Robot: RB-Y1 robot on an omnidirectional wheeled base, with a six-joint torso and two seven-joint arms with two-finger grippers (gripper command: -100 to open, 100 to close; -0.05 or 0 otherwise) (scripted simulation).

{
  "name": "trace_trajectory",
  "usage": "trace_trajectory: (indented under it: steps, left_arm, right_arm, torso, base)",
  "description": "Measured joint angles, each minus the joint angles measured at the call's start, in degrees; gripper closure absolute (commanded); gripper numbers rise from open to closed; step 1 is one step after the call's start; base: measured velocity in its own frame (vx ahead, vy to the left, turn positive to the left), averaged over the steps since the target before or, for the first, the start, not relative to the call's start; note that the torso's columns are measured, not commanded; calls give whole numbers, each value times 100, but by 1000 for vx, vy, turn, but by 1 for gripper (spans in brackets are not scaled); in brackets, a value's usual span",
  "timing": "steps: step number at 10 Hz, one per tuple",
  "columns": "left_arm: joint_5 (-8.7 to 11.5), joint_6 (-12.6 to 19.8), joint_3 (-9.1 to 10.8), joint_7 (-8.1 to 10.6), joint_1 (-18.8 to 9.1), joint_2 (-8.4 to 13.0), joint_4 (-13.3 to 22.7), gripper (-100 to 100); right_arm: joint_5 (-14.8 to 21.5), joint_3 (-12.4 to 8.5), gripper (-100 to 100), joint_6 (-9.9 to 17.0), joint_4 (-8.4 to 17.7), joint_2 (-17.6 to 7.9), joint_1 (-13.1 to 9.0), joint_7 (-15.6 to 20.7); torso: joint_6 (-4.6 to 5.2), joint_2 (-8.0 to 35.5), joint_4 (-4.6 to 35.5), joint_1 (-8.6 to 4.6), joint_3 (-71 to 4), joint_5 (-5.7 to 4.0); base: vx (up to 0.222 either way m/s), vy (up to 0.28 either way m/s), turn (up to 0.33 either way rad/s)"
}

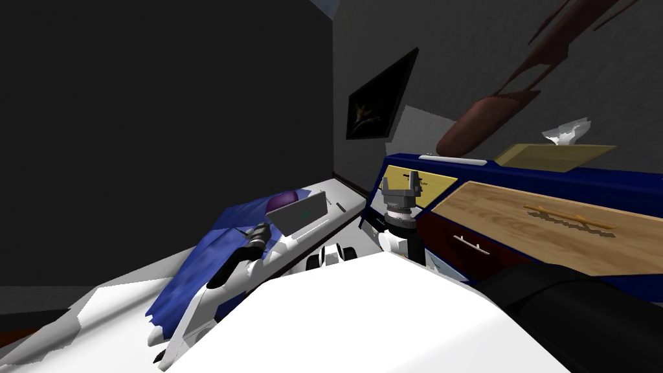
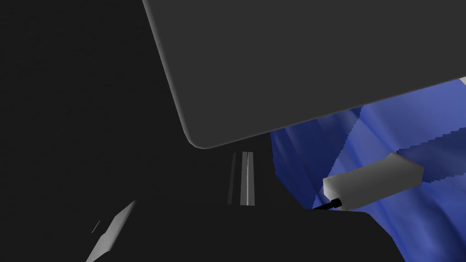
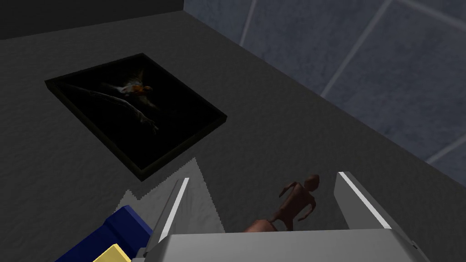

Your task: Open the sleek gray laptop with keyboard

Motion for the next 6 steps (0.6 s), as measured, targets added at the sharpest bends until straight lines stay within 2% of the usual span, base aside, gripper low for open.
trace_trajectory:
  steps: [1,2,4,6]
  left_arm:
    - [43,-32,10,5,75,29,-176,100]
    - [48,-40,11,6,83,32,-197,-100]
    - [-128,174,120,171,-26,247,-206,-100]
    - [-287,396,229,333,-90,438,-237,-100]
  right_arm:
    - [0,0,0,0,0,0,0,0]
    - [0,0,0,0,0,0,-1,0]
    - [0,0,0,1,1,0,-2,0]
    - [0,0,0,0,1,0,-1,0]
  torso:
    - [-1,7,3,-2,5,-1]
    - [-1,-1,0,4,1,1]
    - [-1,11,4,25,8,8]
    - [-1,-27,-8,9,-16,3]
  base:
    - [0,0,0]
    - [-76,35,75]
    - [-100,64,53]
    - [-45,62,27]
